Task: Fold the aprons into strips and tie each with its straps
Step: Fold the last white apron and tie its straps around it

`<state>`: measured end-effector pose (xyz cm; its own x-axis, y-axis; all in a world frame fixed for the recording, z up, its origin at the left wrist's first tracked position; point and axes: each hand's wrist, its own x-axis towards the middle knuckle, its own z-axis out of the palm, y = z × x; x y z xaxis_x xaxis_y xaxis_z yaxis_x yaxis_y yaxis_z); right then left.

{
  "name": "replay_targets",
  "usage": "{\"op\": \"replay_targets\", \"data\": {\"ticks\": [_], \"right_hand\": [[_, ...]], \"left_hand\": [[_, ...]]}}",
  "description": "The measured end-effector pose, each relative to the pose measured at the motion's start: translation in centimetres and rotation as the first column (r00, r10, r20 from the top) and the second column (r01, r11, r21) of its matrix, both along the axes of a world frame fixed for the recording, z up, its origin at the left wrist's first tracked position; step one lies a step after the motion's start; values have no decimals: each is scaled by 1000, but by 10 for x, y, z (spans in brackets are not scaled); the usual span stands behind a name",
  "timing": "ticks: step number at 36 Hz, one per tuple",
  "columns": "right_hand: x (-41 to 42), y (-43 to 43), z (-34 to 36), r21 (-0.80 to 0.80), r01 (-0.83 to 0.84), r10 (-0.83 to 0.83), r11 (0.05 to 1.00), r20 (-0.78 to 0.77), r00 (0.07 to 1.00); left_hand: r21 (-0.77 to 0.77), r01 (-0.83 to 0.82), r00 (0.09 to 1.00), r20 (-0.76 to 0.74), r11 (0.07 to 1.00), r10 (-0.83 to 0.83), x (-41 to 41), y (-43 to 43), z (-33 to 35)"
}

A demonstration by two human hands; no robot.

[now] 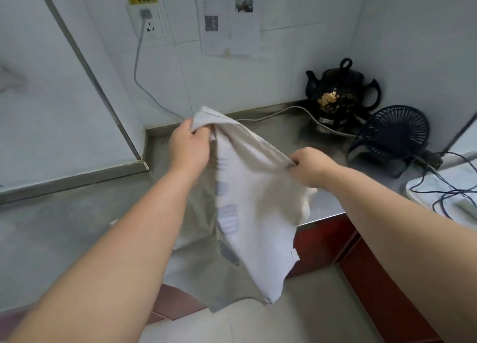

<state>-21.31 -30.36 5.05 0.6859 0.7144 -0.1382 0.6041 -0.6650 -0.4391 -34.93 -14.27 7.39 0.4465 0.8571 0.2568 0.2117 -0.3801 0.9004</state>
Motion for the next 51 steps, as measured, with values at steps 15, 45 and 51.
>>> {"op": "replay_targets", "data": {"ticks": [15,45,51], "right_hand": [[-44,-43,29,423,-224,300,878,-121,946],[-83,-87,42,476,-223,347,851,-191,918],[-67,-93,40,421,-275,372,864,-167,913]], "left_hand": [[372,120,805,-579,921,129,-57,-119,-18],[-163,235,913,-303,958,-275,-63,-203,-55],[-172,317,849,-387,933,-360,-51,-201,-53]]}}
